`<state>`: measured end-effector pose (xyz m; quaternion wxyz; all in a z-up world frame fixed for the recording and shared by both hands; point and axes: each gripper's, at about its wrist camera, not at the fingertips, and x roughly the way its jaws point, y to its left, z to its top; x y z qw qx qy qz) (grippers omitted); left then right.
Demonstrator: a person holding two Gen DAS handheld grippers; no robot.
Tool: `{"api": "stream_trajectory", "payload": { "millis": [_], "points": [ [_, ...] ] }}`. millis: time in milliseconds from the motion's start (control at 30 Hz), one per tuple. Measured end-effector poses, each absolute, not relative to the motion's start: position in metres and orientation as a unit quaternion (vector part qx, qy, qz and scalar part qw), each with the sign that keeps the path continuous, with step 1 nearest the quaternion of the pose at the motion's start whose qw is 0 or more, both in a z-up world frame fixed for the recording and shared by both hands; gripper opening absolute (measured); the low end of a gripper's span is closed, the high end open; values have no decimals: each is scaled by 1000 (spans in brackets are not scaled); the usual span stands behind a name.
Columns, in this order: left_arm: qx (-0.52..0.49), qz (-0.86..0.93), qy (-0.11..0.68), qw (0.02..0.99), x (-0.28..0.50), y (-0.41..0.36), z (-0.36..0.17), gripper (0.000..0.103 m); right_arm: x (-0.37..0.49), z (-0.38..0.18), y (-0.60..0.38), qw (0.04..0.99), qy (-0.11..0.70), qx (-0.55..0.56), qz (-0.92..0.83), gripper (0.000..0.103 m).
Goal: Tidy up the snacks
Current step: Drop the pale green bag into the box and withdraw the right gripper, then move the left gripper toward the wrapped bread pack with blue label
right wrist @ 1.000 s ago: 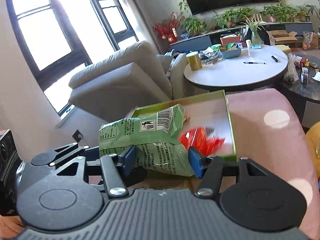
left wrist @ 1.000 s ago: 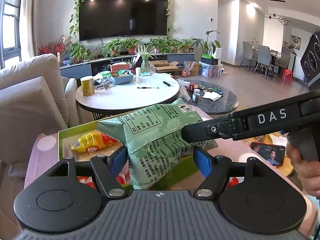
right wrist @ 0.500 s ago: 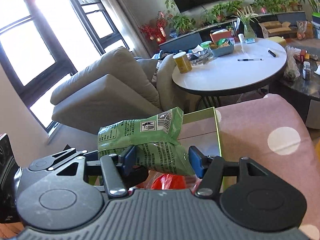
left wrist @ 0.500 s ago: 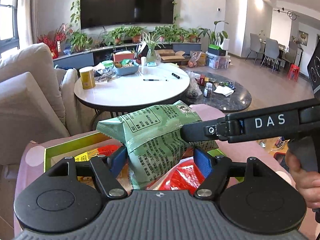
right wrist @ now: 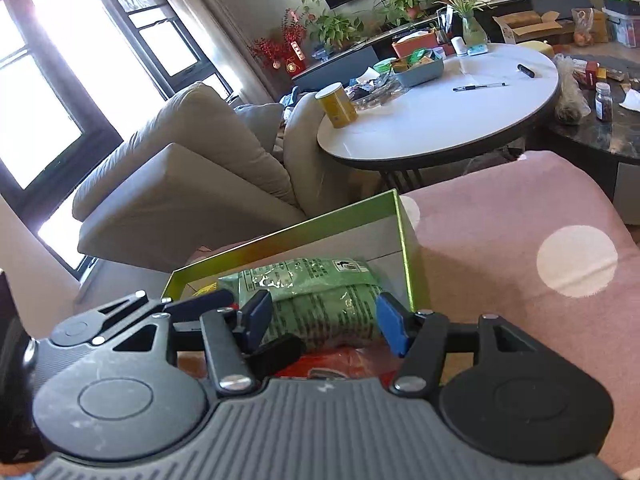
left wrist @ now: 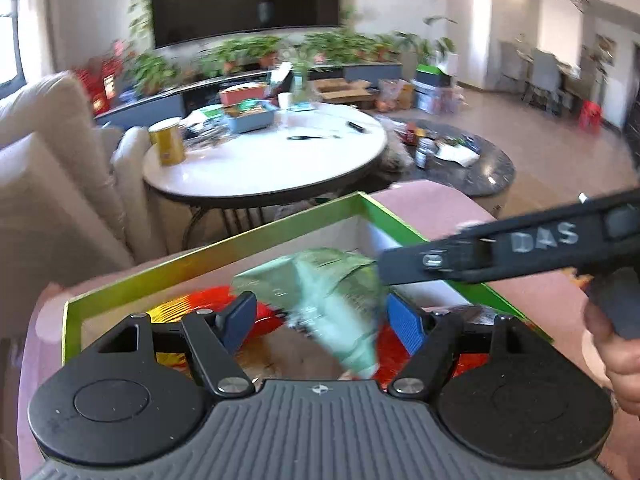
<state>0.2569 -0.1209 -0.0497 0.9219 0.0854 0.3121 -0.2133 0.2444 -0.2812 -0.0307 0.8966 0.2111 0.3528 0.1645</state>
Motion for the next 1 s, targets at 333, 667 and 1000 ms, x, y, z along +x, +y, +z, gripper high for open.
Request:
{"api": "stream_trajectory", "payload": {
  "millis": [333, 667, 1000],
  "points": [
    [78, -195, 303, 929, 232, -107, -43, 72, 218, -21, -277, 911, 336, 193, 142, 65],
    [80, -187, 255, 945, 176, -86, -20, 82, 168, -5, -274, 936, 290, 160, 117, 65],
    [53, -161, 221, 960, 114, -46, -9, 90, 124, 13, -282, 939, 261, 188, 121, 65]
  ]
}}
